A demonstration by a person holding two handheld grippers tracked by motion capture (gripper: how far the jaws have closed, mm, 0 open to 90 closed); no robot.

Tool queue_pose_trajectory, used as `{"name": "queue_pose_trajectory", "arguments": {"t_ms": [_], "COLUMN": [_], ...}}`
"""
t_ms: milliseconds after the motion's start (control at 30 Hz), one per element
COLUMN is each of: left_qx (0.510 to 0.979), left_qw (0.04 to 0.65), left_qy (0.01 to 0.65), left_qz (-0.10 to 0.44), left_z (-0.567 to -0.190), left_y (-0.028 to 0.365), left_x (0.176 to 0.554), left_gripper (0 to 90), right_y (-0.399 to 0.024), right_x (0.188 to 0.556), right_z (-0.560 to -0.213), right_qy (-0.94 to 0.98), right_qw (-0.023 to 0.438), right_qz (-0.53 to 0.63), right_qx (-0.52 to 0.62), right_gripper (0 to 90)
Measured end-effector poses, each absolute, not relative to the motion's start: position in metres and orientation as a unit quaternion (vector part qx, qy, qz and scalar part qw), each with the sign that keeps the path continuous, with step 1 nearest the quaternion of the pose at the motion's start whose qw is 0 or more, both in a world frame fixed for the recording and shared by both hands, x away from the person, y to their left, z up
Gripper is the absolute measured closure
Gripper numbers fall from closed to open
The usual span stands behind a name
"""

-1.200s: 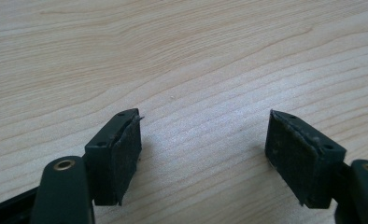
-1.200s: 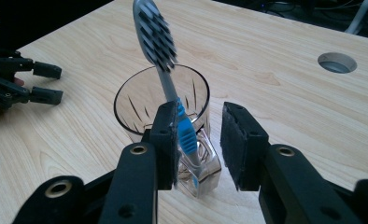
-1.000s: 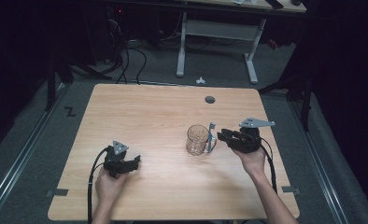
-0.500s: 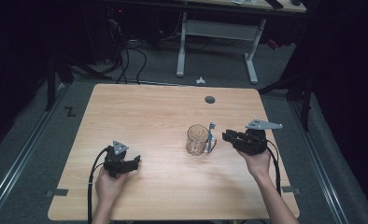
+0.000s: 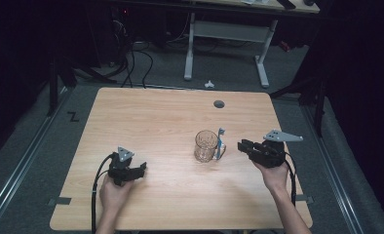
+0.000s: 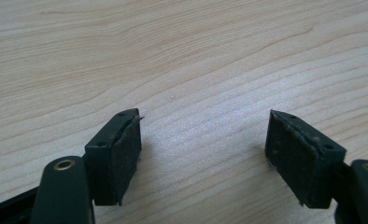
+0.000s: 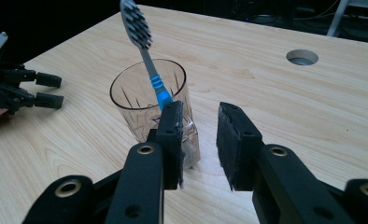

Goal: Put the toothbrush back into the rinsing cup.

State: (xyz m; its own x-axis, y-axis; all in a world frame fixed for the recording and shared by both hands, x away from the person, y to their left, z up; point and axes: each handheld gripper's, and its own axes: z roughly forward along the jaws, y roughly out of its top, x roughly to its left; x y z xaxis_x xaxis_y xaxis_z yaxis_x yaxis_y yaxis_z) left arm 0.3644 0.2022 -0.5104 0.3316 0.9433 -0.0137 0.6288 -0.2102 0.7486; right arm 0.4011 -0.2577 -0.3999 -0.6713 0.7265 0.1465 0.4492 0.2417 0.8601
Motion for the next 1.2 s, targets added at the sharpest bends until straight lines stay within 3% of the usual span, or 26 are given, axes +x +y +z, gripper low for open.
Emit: {"name": "queue_pose_trajectory", "arguments": {"t_ms": [1200], "left_qx": [0.743], "left_qw": [0.338], "left_qy": [0.529], "left_qz": [0.232], "left_z": [-0.51], "left_y": [0.202], "left_x": [0.364], "left_gripper": [27.5], "right_y": [-0.276], "right_x": [0.387], "right_z": [-0.432], "right_qy": [0.761], "right_qw": [0.142], "right_qz": [0.476], "right_qx": [0.417], "right_gripper": [66.3]}}
